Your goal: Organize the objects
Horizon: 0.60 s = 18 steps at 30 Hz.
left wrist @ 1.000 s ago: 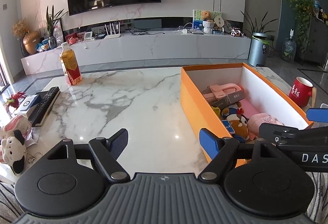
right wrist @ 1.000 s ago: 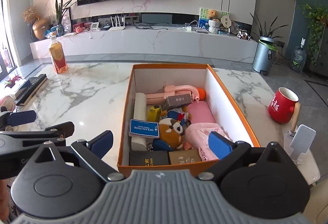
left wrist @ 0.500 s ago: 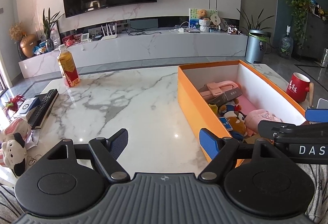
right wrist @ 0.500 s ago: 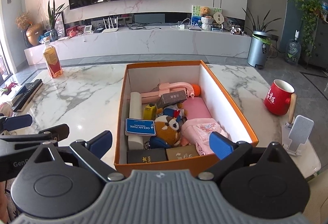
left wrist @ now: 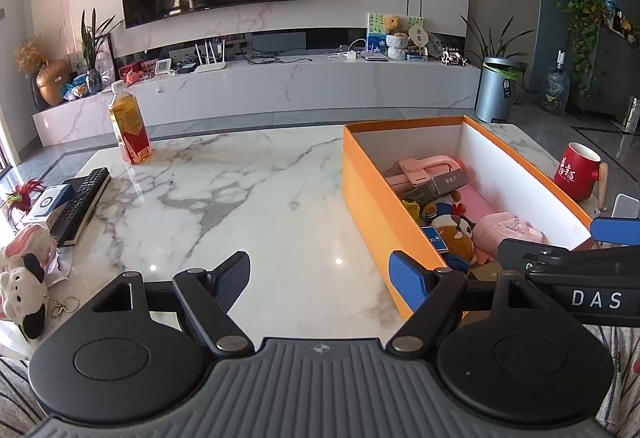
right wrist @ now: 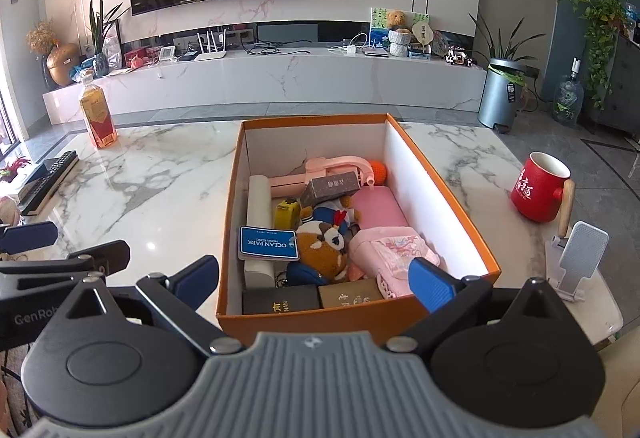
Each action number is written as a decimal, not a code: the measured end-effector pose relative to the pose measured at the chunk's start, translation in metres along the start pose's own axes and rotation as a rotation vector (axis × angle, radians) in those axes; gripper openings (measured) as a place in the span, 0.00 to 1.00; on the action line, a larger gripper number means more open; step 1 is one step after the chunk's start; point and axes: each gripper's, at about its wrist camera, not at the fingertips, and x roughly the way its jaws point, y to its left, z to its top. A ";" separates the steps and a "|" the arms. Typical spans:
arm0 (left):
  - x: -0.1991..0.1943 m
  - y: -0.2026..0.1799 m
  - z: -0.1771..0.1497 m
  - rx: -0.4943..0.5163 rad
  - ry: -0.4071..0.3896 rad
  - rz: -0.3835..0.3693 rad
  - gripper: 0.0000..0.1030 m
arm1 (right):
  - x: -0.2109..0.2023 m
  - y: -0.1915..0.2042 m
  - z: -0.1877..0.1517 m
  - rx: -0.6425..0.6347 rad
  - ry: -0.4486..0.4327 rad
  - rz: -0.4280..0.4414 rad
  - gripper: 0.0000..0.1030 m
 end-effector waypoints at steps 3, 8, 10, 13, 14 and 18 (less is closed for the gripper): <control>0.000 0.000 0.001 0.003 -0.002 0.000 0.88 | 0.002 0.000 -0.001 -0.001 0.007 -0.012 0.98; -0.001 -0.001 0.000 0.006 0.002 -0.010 0.88 | 0.002 -0.003 -0.002 0.011 0.012 -0.013 0.98; -0.001 -0.002 0.001 0.009 0.002 -0.008 0.88 | 0.002 -0.003 -0.002 0.009 0.014 -0.015 0.98; -0.001 -0.002 0.001 0.009 0.003 -0.008 0.88 | 0.002 -0.003 -0.002 0.008 0.015 -0.015 0.98; -0.001 -0.002 0.000 0.010 0.003 -0.008 0.88 | 0.002 -0.003 -0.002 0.008 0.015 -0.015 0.98; 0.000 -0.002 0.000 0.015 0.007 -0.005 0.88 | 0.002 -0.001 -0.002 0.002 0.015 -0.017 0.98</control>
